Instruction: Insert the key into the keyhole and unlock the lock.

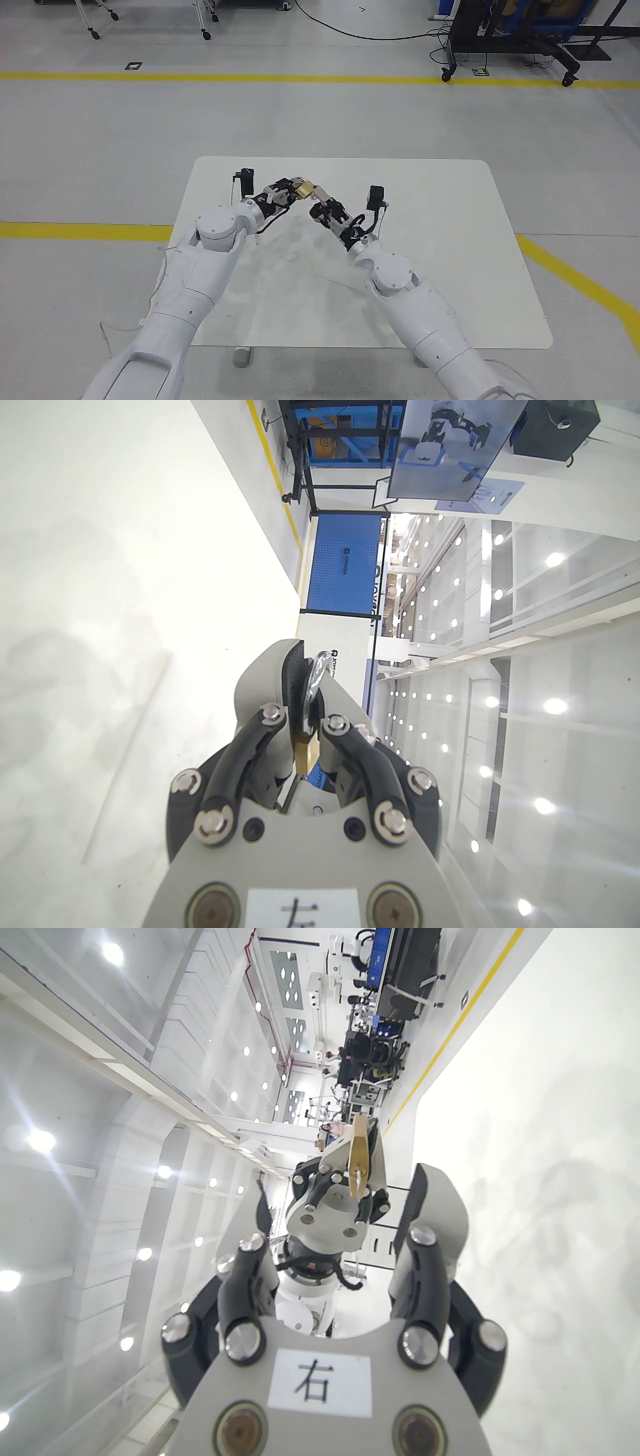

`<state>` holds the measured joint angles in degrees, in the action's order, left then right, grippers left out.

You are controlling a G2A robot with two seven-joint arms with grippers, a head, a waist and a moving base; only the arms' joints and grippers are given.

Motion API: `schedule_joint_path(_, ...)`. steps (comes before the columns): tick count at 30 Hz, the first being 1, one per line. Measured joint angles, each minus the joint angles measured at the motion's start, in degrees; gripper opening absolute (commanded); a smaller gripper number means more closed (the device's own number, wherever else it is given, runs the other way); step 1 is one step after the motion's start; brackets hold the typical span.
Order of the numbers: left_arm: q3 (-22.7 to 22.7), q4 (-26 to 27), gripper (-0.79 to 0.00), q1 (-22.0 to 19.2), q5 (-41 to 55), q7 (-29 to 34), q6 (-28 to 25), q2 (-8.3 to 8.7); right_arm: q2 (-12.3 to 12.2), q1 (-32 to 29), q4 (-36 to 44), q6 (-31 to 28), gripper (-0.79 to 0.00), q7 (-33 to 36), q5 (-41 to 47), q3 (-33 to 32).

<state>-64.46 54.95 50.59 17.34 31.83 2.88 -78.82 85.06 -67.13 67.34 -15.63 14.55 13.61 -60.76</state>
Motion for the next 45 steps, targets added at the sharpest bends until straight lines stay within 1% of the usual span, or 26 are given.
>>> schedule_joint_path(4,-0.3,0.1,-0.785,0.2,0.2,-0.5,-0.8,-0.01,-0.4,-0.3,0.6,2.5,0.0,10.4,10.7,-2.8)
schedule_joint_path(6,-0.5,0.3,-0.785,0.4,0.4,-0.5,-1.4,0.01,-0.7,-0.3,0.6,4.3,-0.191,14.4,15.0,-4.2)
schedule_joint_path(7,-0.7,0.4,-0.785,0.5,0.7,-0.4,-1.8,0.01,-0.8,-0.2,0.5,5.0,-0.219,15.6,16.2,-4.8)
schedule_joint_path(8,-0.8,0.5,-0.785,0.6,1.1,-0.1,-2.3,0.02,-0.9,-0.2,0.4,5.6,-0.296,16.4,17.1,-5.2)
schedule_joint_path(10,-1.2,0.8,-0.785,0.9,1.5,0.9,-3.9,0.09,-1.0,0.0,0.0,7.2,-0.329,17.6,18.5,-5.9)
schedule_joint_path(12,-1.4,1.3,-0.785,1.2,1.2,2.1,-6.0,0.22,-1.1,0.4,-0.5,9.6,-0.394,18.6,19.5,-6.2)
schedule_joint_path(13,-1.4,1.5,-0.785,1.3,0.9,2.5,-6.9,0.28,-1.1,0.6,-0.7,10.5,-0.4,19.1,20.1,-6.3)
schedule_joint_path(15,-1.4,2.0,-0.785,1.6,0.1,3.3,-8.6,0.39,-1.1,0.9,-1.3,12.3,-0.459,20.4,21.7,-6.4)
schedule_joint_path(18,-1.4,2.3,-0.785,1.9,-0.4,3.8,-9.6,0.48,-1.0,1.6,-2.4,13.9,-0.517,21.8,23.9,-6.3)
schedule_joint_path(20,-1.4,2.4,-0.785,2.0,-0.4,3.8,-9.6,0.5,-1.0,2.0,-3.2,14.0,-0.551,22.1,24.4,-6.0)
schedule_joint_path(27,-1.9,2.6,-0.785,2.2,-0.3,4.2,-10.0,0.62,-0.7,3.1,-5.4,13.6,-0.588,22.5,25.2,-5.1)
schedule_joint_path(31,-2.0,2.8,-0.785,2.3,-0.3,4.3,-10.2,0.66,-0.5,3.6,-6.4,13.3,-0.576,22.4,25.6,-4.7)
schedule_joint_path(35,-2.0,3.0,-0.785,2.4,-0.5,4.4,-10.4,0.7,-0.4,4.0,-7.1,13.0,-0.594,22.4,26.1,-4.5)
schedule_joint_path(39,-1.8,3.3,-0.785,2.5,-1.0,4.7,-10.6,0.74,-0.3,4.2,-7.7,12.7,-0.717,22.6,26.5,-4.3)
schedule_joint_path(43,-1.6,3.4,-0.785,2.6,-1.4,4.8,-10.6,0.75,-0.1,4.5,-8.2,12.4,-0.785,22.6,26.8,-3.9)
schedule_joint_path(45,-1.6,3.4,-0.785,2.5,-1.5,4.9,-10.5,0.76,-0.1,4.6,-8.5,12.1,-0.785,22.3,26.8,-3.8)
